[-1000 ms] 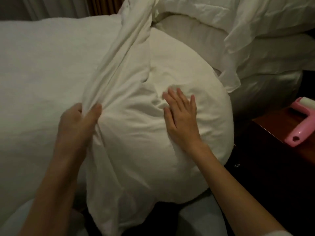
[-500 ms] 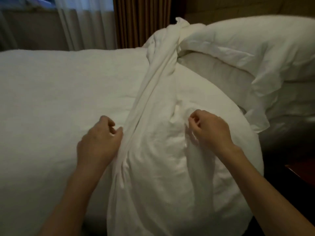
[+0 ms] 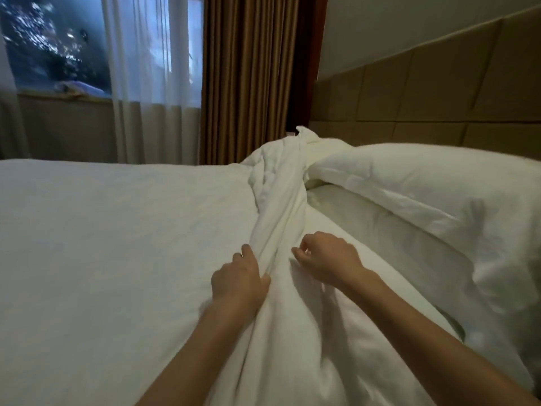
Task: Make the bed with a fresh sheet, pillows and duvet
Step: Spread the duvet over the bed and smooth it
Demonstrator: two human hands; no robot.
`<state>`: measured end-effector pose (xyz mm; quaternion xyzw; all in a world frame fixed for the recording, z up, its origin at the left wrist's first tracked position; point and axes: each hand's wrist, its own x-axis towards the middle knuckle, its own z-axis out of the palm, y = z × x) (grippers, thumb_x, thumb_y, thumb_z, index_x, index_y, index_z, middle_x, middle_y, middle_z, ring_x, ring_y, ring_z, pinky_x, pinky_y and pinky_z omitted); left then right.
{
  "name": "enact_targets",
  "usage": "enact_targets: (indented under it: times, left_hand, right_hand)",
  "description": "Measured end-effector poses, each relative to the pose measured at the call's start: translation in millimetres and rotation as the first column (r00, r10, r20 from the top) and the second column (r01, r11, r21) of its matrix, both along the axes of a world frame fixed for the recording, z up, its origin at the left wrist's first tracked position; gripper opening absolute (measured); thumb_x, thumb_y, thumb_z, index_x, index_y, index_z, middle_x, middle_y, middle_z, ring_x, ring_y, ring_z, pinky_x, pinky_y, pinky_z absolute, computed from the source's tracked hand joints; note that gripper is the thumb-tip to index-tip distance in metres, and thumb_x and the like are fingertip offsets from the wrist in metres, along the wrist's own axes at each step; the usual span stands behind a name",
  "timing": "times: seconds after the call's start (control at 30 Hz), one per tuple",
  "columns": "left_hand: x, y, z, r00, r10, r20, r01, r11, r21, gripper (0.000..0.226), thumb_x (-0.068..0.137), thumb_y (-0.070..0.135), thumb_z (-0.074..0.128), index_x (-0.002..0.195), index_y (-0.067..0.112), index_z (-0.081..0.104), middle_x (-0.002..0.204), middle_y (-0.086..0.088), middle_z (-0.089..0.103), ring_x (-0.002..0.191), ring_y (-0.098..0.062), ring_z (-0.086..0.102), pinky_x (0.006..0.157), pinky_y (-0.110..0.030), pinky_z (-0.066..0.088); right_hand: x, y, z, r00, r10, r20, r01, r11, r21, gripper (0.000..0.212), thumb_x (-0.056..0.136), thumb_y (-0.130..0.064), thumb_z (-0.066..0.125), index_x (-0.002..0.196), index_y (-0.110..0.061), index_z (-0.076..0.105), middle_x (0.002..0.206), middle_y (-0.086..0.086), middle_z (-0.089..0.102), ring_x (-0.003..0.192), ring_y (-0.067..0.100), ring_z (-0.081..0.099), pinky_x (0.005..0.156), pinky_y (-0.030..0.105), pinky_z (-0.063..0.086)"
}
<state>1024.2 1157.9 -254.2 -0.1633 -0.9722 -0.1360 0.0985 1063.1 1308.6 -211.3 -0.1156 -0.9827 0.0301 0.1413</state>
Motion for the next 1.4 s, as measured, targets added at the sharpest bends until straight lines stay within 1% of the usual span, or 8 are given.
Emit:
enact_targets:
  times: [0.2, 0.37, 0.57, 0.77, 0.87, 1.0, 1.23, 1.4]
  left_hand:
    - [-69, 1, -18, 0.999, -0.036, 0.023, 0.031, 0.982, 0.189, 0.037, 0.097, 0.052, 0.029, 0.118, 0.028, 0.047, 0.117, -0.004, 0.062, 0.108, -0.027, 0.058, 0.084, -0.032, 0.045]
    - [-94, -16, -22, 0.984, -0.092, 0.154, -0.004, 0.847, 0.532, 0.029, 0.095, 0.050, 0.040, 0.099, 0.028, 0.059, 0.111, 0.000, 0.065, 0.107, -0.024, 0.058, 0.089, -0.032, 0.046]
    - [-109, -78, 31, 0.998, -0.029, 0.053, -0.033, 0.464, 0.885, 0.021, 0.094, 0.026, 0.055, 0.082, 0.017, 0.069, 0.095, -0.013, 0.069, 0.096, -0.031, 0.060, 0.084, -0.036, 0.041]
    - [-143, -105, -32, 0.898, -0.047, 0.437, -0.220, 0.814, 0.538, 0.034, 0.074, 0.050, 0.061, 0.061, 0.018, 0.062, 0.081, -0.010, 0.066, 0.093, -0.025, 0.063, 0.069, -0.029, 0.040]
    - [-157, -104, -58, 0.899, -0.002, 0.438, -0.244, 0.828, 0.504, 0.038, 0.080, 0.049, 0.059, 0.059, 0.018, 0.062, 0.070, 0.000, 0.063, 0.088, -0.023, 0.064, 0.063, -0.028, 0.039]
    - [-138, -100, -52, 0.916, 0.105, 0.387, -0.283, 0.853, 0.438, 0.049, 0.077, 0.065, 0.049, 0.070, 0.018, 0.062, 0.076, 0.001, 0.064, 0.081, -0.021, 0.063, 0.065, -0.028, 0.042]
    - [-43, -85, -27, 0.926, 0.285, 0.249, -0.329, 0.931, 0.158, 0.056, 0.091, 0.054, 0.046, 0.124, 0.009, 0.042, 0.123, -0.014, 0.055, 0.111, -0.030, 0.056, 0.086, -0.033, 0.044]
    - [33, -99, -31, 0.924, 0.265, 0.277, -0.310, 0.941, 0.135, 0.061, 0.093, 0.048, 0.049, 0.130, 0.001, 0.038, 0.131, -0.019, 0.049, 0.119, -0.034, 0.050, 0.091, -0.036, 0.042]
  right_hand:
    - [-106, -1, 1, 0.991, -0.110, 0.076, 0.124, 0.968, -0.217, 0.071, 0.089, -0.074, 0.019, 0.069, -0.013, 0.048, 0.099, 0.008, 0.061, 0.097, 0.029, 0.059, 0.086, 0.037, 0.044]
    - [-180, -19, 4, 0.994, -0.083, 0.075, 0.099, 0.963, -0.250, 0.045, 0.097, -0.041, 0.039, 0.122, -0.007, 0.056, 0.128, 0.013, 0.056, 0.116, 0.031, 0.053, 0.092, 0.034, 0.040]
    - [-224, -98, 52, 0.942, 0.140, -0.305, -0.288, 0.803, -0.522, 0.029, 0.097, -0.028, 0.042, 0.083, -0.005, 0.054, 0.098, 0.016, 0.058, 0.090, 0.030, 0.053, 0.074, 0.030, 0.033]
    - [-205, -110, -55, 0.993, 0.104, -0.054, -0.117, 0.916, -0.384, 0.022, 0.085, -0.026, 0.051, 0.078, -0.014, 0.068, 0.083, 0.004, 0.063, 0.081, 0.026, 0.062, 0.070, 0.032, 0.047]
    - [-204, -99, -93, 0.976, 0.175, -0.128, -0.195, 0.967, -0.163, 0.027, 0.081, -0.039, 0.043, 0.073, -0.023, 0.063, 0.078, -0.006, 0.061, 0.079, 0.019, 0.062, 0.087, 0.034, 0.044]
    - [-165, -71, -83, 0.927, 0.376, 0.004, -0.376, 0.927, 0.011, 0.041, 0.099, -0.037, 0.032, 0.128, -0.016, 0.050, 0.136, 0.004, 0.048, 0.137, 0.023, 0.031, 0.114, 0.050, -0.013]
    - [-33, -47, -94, 0.911, 0.408, 0.059, -0.409, 0.913, 0.002, 0.077, 0.083, -0.054, -0.008, 0.150, -0.033, 0.024, 0.158, -0.006, 0.023, 0.147, 0.013, 0.015, 0.116, 0.045, -0.009]
    - [53, -46, -102, 0.933, 0.344, 0.110, -0.334, 0.938, -0.097, 0.047, 0.104, -0.039, 0.019, 0.151, -0.033, 0.021, 0.159, -0.011, 0.018, 0.147, 0.008, 0.010, 0.119, 0.041, -0.006]
